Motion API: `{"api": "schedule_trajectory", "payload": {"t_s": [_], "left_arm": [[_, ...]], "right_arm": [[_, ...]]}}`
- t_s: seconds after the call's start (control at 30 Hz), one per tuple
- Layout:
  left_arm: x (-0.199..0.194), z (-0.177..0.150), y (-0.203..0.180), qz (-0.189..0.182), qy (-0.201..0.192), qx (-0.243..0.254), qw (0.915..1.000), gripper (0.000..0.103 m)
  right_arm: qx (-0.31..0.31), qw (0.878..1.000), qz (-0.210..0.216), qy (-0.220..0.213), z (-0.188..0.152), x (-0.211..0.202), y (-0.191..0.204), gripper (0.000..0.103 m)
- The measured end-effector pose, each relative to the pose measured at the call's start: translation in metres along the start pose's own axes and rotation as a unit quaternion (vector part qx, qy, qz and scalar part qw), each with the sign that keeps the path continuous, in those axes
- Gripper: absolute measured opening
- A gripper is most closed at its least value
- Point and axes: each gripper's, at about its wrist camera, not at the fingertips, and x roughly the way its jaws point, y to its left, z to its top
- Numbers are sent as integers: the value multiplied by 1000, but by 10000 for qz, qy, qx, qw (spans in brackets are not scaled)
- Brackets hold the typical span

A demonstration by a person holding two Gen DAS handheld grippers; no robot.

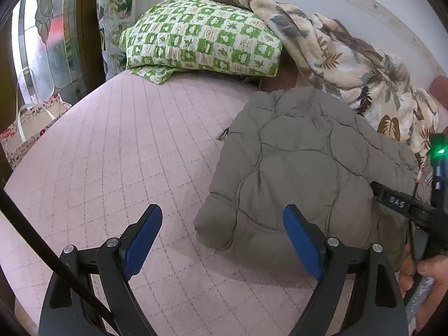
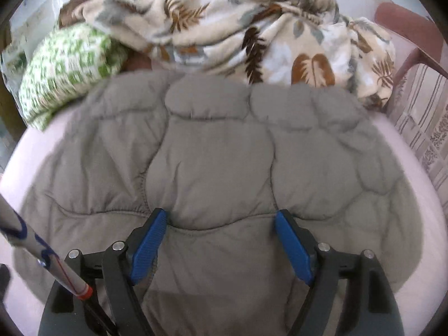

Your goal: Fold large clothes

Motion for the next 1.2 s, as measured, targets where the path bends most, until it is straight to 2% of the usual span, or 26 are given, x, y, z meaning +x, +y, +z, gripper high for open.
{"api": "schedule_trajectory", "payload": {"t_s": [0.07, 0.17, 0.27, 0.5, 0.57, 0.67, 0.77, 0.87, 0.9, 1.07, 1.2], "left_arm": [[0, 0, 2, -16, 19, -50, 10000, 87], [0, 0, 5, -76, 61, -119, 9999, 87], [-1, 0, 6, -98, 64, -154, 9998, 87], [-1, 2, 12, -129, 101, -250, 9996, 87], [0, 3, 14, -136, 121, -273, 9995, 87], [2, 4, 14, -130, 174, -292, 9993, 87], [4, 3, 15, -114, 233, -289, 9992, 87], [4, 3, 14, -57, 204, -250, 9995, 87], [4, 3, 14, -35, 190, -236, 9995, 87], [3, 3, 12, 66, 131, -198, 9997, 87], [-3, 0, 8, 112, 59, -153, 9998, 87]], "right_arm": [[-39, 10000, -1, -24, 3, -9, 0, 84], [-40, 9994, 81, -320, 6, -33, -1, 84], [-165, 9984, -36, -546, 6, -43, 8, 84], [-335, 9991, -230, -128, -1, -9, 30, 84], [-236, 9993, -212, -196, 3, -20, 29, 84], [-113, 9986, 63, -517, 7, -41, 33, 84], [-373, 9973, 23, -628, 8, -42, 50, 84], [-796, 9963, -209, -230, 1, -11, 70, 84], [-794, 9962, -248, -253, -1, -8, 71, 85], [-504, 9981, 17, -356, -6, -27, 57, 85], [-481, 9975, 93, -507, -27, -60, 29, 85]]}}
